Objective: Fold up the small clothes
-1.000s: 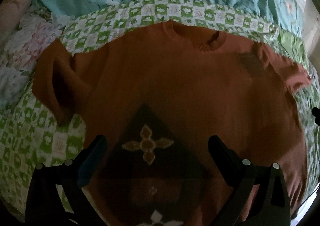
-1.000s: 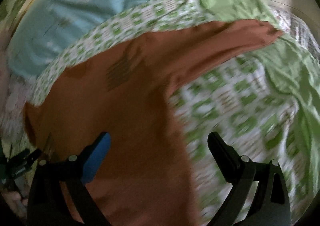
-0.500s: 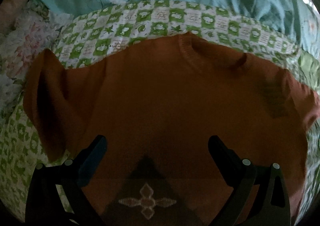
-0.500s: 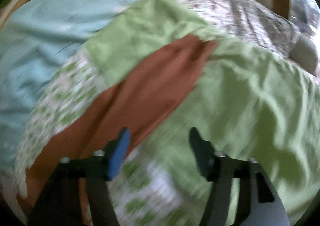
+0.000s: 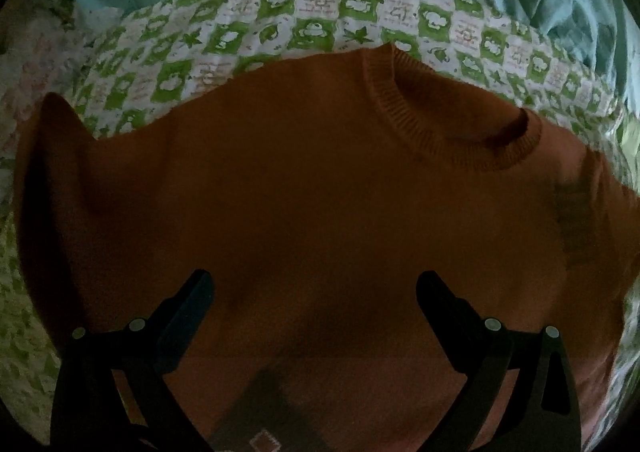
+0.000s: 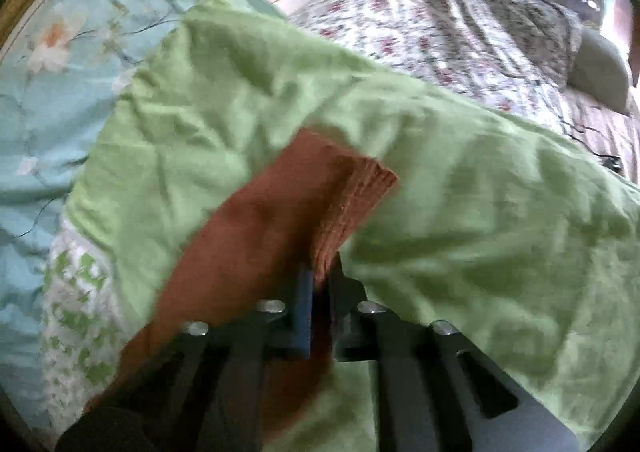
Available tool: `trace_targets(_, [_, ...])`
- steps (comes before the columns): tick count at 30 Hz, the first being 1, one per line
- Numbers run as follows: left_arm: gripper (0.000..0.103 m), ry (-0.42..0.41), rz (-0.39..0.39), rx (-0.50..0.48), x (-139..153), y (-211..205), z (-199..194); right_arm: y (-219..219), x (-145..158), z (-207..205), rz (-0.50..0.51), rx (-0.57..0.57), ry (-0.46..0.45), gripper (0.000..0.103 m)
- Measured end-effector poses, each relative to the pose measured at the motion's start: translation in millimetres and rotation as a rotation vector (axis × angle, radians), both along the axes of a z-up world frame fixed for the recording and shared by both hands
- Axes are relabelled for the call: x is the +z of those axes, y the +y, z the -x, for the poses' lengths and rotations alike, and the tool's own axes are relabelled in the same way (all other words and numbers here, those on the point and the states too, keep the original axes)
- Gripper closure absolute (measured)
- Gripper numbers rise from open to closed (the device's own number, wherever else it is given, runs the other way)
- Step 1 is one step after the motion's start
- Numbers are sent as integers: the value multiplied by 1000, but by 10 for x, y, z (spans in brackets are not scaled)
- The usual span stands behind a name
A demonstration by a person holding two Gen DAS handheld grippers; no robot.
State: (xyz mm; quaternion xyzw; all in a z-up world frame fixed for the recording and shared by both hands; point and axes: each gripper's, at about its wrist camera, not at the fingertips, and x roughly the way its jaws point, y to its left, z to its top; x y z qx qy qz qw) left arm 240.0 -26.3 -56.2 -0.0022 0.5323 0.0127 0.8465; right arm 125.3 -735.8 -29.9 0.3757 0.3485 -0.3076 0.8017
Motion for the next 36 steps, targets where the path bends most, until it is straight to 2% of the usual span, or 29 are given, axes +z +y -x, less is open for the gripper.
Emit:
trace_targets(4, [2, -2, 29, -5, 1, 50, 66, 522, 364, -61, 57, 147, -90, 96])
trace_targets(9, [2, -10, 68, -19, 59, 168, 243, 1715, 663, -196, -2, 422, -216, 96])
trace_targets(12, [2, -26, 102, -31, 147, 271, 398, 2417, 658, -297, -72, 555, -254, 96])
trace_targets(14, [2, -38, 127, -32, 217, 303, 453, 2967, 596, -418, -158, 664, -286, 96])
trace_targets(17, [2, -49, 159, -20, 288, 447, 563, 3753, 501, -606, -244, 805, -295, 96])
trace_targets(21, [2, -39, 208, 7, 308, 655, 726, 4726, 309, -866, -356, 977, -273, 96])
trace_targets(25, [2, -25, 236, 23, 306, 724, 798, 5474, 100, -932, -434, 1101, -234, 96])
trace_targets(27, [2, -20, 250, 28, 286, 746, 792, 5692, 50, -968, -437, 1133, -209, 90])
trace_targets(29, [2, -12, 277, 33, 243, 746, 744, 5836, -84, -1038, -486, 1168, -186, 80])
trace_targets(31, [2, 8, 300, 32, 168, 727, 667, 5844, -150, -1084, -529, 1158, -185, 61])
trace_targets(33, [2, 25, 313, 35, 89, 714, 555, 5701, -128, -984, -538, 1142, -212, 53])
trace_targets(36, [2, 51, 323, 40, -42, 663, 341, 5410, -40, -886, -507, 1095, -241, 53])
